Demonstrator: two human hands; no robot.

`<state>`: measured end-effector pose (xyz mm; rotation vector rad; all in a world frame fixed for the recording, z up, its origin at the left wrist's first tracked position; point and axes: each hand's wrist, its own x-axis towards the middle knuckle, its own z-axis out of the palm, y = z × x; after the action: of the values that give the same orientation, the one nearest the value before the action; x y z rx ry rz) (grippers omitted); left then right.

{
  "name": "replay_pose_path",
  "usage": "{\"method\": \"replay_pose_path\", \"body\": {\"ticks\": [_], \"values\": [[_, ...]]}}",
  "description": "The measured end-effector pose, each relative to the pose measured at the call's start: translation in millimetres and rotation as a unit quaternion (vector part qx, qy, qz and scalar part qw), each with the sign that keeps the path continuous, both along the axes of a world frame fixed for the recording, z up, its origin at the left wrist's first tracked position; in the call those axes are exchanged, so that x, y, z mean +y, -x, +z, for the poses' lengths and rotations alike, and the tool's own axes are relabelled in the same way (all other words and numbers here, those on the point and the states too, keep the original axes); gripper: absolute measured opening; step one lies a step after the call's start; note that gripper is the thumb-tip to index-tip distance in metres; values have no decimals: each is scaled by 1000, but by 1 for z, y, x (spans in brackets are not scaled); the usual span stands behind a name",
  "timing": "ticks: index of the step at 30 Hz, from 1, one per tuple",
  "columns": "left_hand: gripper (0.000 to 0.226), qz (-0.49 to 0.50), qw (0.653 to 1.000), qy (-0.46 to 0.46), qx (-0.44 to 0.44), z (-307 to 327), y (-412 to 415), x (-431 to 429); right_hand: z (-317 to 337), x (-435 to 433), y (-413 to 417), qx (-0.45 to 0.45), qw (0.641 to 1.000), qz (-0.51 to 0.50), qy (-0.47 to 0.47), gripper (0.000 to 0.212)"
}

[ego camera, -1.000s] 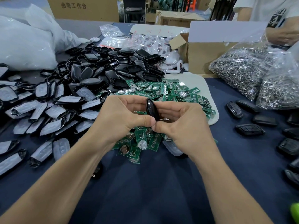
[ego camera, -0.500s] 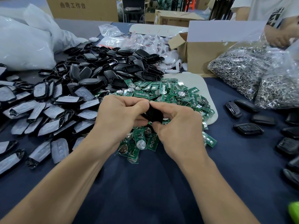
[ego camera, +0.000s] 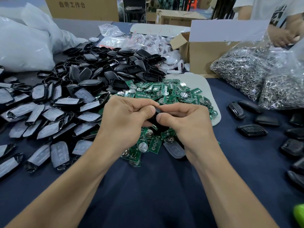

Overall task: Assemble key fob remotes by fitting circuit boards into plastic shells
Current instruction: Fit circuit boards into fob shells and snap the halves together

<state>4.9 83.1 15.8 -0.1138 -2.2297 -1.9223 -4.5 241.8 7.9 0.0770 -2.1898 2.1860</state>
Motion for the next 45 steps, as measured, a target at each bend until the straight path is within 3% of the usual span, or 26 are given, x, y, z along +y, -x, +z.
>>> {"method": "replay_pose_path", "body": {"ticks": [6, 10, 14, 22, 27, 30, 32, 34, 39, 45], "values": [[30, -21, 997, -72, -19, 4, 3, -6, 8, 3, 1, -34, 996, 47, 68, 19], [16, -41, 993, -109, -28, 2, 4, -8, 10, 6, 0, 21, 999, 25, 1, 26], [27, -36, 999, -4, 5, 1, 5, -9, 10, 5, -4, 105, 989, -50, -92, 28], [29, 5, 997, 40, 59, 1, 2, -6, 8, -2, -7, 186, 966, -103, -151, 29], [38, 22, 998, -32, 50, 1, 5, -5, 9, -2, -4, 119, 974, -70, -180, 24], [45, 6, 992, -120, 26, -1, 7, -4, 7, 0, 0, 23, 999, -36, -23, 25], [36, 13, 995, -100, 17, -4, 6, 0, 7, 0, 1, -29, 997, -10, 72, 21], [26, 29, 997, -67, 21, -7, 5, 2, 6, -1, 2, -43, 995, 15, 93, 22], [27, 24, 998, -13, 61, -5, 1, 7, 3, 4, 2, 27, 999, 19, -30, 25], [34, 28, 992, 62, 110, -5, -3, 6, 4, 5, 2, 76, 995, -3, -65, 28]]}}
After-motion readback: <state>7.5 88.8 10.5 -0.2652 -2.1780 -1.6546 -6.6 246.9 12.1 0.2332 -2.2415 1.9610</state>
